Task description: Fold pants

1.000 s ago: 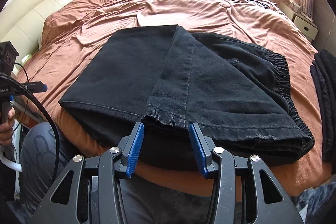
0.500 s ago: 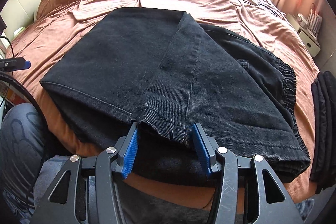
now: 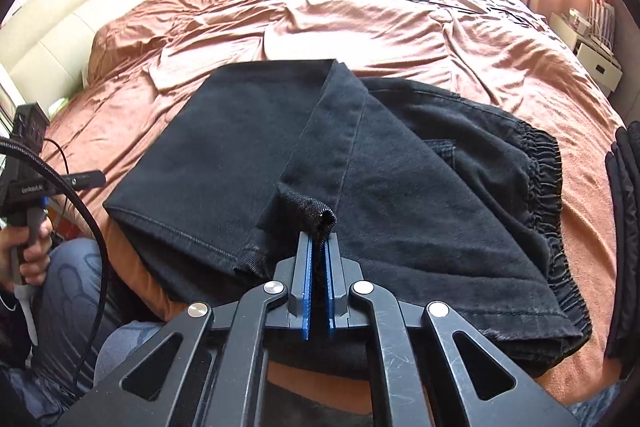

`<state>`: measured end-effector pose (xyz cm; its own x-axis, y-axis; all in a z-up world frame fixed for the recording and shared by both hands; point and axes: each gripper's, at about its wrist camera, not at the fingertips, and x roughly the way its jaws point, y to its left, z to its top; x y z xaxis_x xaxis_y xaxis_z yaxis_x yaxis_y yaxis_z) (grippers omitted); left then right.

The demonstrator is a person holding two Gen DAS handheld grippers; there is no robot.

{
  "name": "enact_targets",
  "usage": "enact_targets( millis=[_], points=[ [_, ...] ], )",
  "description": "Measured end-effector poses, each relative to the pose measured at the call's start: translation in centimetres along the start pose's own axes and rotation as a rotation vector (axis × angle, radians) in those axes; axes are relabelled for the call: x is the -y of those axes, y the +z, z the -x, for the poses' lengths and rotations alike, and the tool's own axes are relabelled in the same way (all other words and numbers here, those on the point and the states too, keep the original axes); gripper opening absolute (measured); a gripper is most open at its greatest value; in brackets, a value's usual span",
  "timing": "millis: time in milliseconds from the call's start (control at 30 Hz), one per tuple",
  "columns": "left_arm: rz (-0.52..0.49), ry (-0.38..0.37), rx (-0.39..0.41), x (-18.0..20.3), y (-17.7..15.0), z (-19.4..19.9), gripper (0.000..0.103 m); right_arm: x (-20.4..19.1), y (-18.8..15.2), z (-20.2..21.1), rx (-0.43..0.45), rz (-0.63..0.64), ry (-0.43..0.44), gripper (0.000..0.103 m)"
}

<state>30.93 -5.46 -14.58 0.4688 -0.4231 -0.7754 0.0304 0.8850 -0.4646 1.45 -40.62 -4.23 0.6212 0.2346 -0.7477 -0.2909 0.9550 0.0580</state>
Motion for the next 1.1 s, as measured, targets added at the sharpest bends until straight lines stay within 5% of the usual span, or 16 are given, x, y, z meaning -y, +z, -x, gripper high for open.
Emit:
enact_targets(
  millis=[533, 1100],
  points=[
    [0.077, -0.014, 0.008, -1.1, -0.1, 0.2, 0.084, 7.1, 3.2, 5.6, 0.135, -0.106, -0.117, 0.002],
    [0.110, -0.016, -0.009, -1.5, 0.1, -0.2, 0.084, 11.4, 10.1, 3.1, 0.127, -0.081, -0.307, 0.002]
  ],
)
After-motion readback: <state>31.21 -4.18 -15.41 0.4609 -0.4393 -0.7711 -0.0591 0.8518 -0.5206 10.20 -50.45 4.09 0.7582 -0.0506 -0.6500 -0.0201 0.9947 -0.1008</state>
